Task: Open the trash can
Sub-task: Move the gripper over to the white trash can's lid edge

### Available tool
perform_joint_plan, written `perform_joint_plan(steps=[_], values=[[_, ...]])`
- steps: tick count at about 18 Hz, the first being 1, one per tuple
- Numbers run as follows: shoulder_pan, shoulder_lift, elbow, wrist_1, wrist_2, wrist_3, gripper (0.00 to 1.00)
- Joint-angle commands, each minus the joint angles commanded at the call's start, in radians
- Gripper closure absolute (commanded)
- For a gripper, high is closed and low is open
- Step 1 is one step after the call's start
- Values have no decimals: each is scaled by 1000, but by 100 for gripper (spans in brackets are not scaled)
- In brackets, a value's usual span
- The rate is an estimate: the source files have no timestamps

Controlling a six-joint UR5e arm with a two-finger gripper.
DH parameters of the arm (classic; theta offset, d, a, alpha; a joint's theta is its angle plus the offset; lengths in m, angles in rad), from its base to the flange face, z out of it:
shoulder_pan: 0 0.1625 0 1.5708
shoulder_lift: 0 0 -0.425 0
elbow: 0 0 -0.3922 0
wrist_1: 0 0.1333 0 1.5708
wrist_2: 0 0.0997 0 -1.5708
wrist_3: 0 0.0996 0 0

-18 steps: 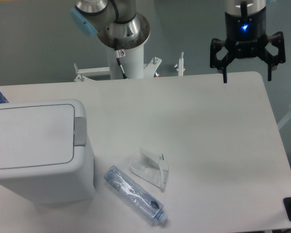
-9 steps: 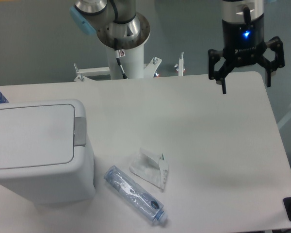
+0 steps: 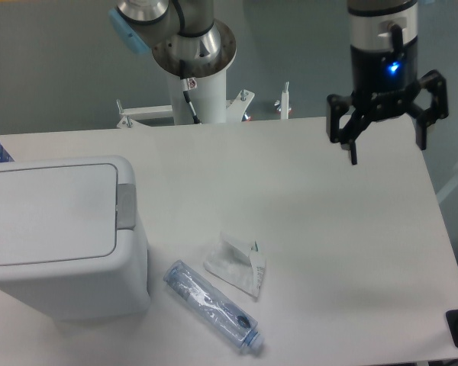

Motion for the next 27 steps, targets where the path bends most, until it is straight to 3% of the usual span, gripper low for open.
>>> perform_joint_plan(steps=[5,13,20,27], values=[[-19,2,-32,-2,-118,-134,0],[-109,0,-71,0,-163,-236,0],[-140,8,-88,-6,-226,-264,0],[-160,48,-153,-11,-232,-263,0]])
